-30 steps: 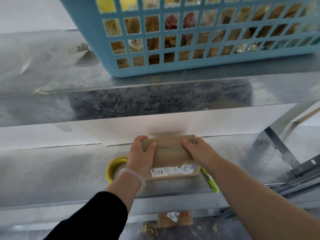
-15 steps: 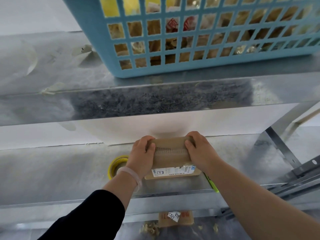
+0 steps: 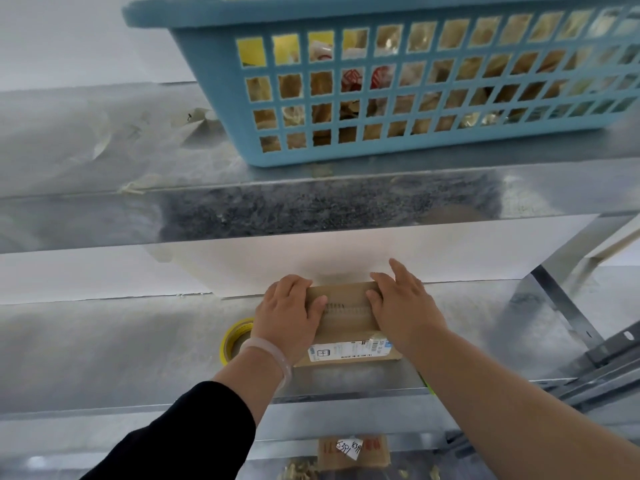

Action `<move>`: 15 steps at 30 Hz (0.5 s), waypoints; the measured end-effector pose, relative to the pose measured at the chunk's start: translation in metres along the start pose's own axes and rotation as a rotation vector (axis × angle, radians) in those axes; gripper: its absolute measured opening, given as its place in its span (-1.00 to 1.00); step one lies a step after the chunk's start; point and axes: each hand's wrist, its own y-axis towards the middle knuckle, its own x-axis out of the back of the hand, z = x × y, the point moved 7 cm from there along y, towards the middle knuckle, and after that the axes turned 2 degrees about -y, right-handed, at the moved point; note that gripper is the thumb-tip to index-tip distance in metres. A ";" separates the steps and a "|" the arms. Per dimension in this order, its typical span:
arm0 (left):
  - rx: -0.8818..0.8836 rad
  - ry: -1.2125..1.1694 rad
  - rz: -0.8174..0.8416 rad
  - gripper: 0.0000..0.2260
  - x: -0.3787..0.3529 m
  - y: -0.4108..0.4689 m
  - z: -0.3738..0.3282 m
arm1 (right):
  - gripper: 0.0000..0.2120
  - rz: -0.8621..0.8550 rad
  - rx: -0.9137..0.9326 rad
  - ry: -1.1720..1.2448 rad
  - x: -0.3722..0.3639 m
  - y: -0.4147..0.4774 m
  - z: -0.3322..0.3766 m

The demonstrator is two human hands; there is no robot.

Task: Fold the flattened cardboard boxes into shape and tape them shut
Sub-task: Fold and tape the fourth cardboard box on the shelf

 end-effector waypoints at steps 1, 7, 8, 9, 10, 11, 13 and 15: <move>0.019 -0.003 0.034 -0.53 -0.002 0.000 0.001 | -0.51 0.033 -0.026 0.047 -0.003 0.000 -0.001; 0.108 -0.284 0.000 -0.58 -0.012 -0.005 0.005 | -0.30 0.006 -0.091 0.494 -0.016 -0.004 -0.007; 0.109 -0.316 -0.017 -0.64 -0.012 -0.005 0.005 | -0.34 -0.011 -0.087 0.529 -0.016 -0.003 -0.007; 0.112 -0.339 -0.021 -0.70 -0.012 -0.004 0.004 | -0.38 -0.016 -0.085 0.551 -0.017 -0.002 -0.006; 0.115 -0.354 -0.017 -0.76 -0.012 -0.002 0.004 | -0.42 -0.013 -0.088 0.566 -0.018 -0.001 -0.006; 0.114 -0.367 -0.011 -0.80 -0.012 -0.001 0.005 | -0.45 -0.007 -0.091 0.581 -0.019 -0.001 -0.007; 0.104 -0.391 -0.007 -0.85 -0.012 0.000 0.004 | -0.47 0.006 -0.099 0.628 -0.019 -0.002 -0.009; 0.096 -0.414 -0.019 -0.84 -0.012 0.001 0.005 | -0.47 0.024 -0.088 0.713 -0.018 -0.005 -0.012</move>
